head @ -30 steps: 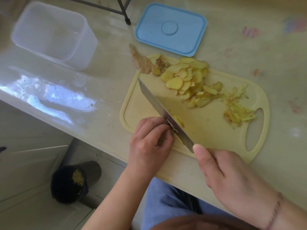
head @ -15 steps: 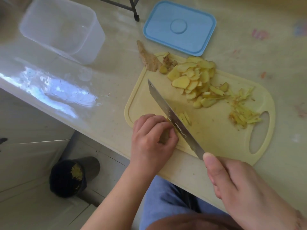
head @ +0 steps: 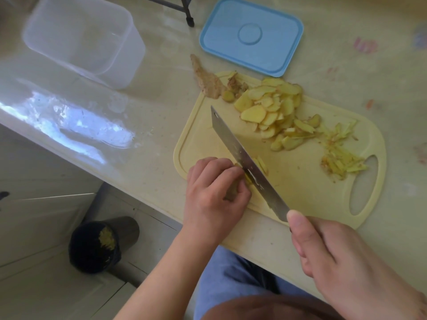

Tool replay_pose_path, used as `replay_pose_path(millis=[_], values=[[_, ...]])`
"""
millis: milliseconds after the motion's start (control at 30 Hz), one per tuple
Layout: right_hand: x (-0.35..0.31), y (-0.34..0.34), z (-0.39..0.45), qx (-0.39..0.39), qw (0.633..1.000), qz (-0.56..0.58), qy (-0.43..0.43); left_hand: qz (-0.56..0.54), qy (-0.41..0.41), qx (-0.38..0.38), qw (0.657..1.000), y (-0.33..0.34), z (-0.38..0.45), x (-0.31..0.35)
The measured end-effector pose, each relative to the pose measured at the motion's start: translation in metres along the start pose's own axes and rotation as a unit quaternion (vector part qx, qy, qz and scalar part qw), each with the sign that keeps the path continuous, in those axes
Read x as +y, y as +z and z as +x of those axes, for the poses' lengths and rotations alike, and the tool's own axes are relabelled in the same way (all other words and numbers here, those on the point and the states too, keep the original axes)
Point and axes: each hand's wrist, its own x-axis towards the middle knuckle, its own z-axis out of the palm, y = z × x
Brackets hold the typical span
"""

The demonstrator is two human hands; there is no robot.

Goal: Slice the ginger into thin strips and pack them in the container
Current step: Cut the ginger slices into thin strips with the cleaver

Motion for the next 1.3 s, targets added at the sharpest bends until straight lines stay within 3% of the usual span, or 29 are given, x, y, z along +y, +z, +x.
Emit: replay_pose_path(millis=[367, 667, 1300], values=[[0.003, 0.008, 0.013, 0.008, 1.000, -0.001, -0.010, 0.005, 0.001, -0.005, 1.000, 0.000, 0.001, 0.001], [0.004, -0.002, 0.013, -0.012, 0.995, 0.096, 0.011, -0.008, -0.025, -0.014, 1.000, -0.003, 0.000, 0.001], [0.000, -0.002, -0.004, -0.018, 1.000, 0.013, -0.001, 0.004, -0.022, 0.039, 0.999, -0.001, -0.004, 0.000]])
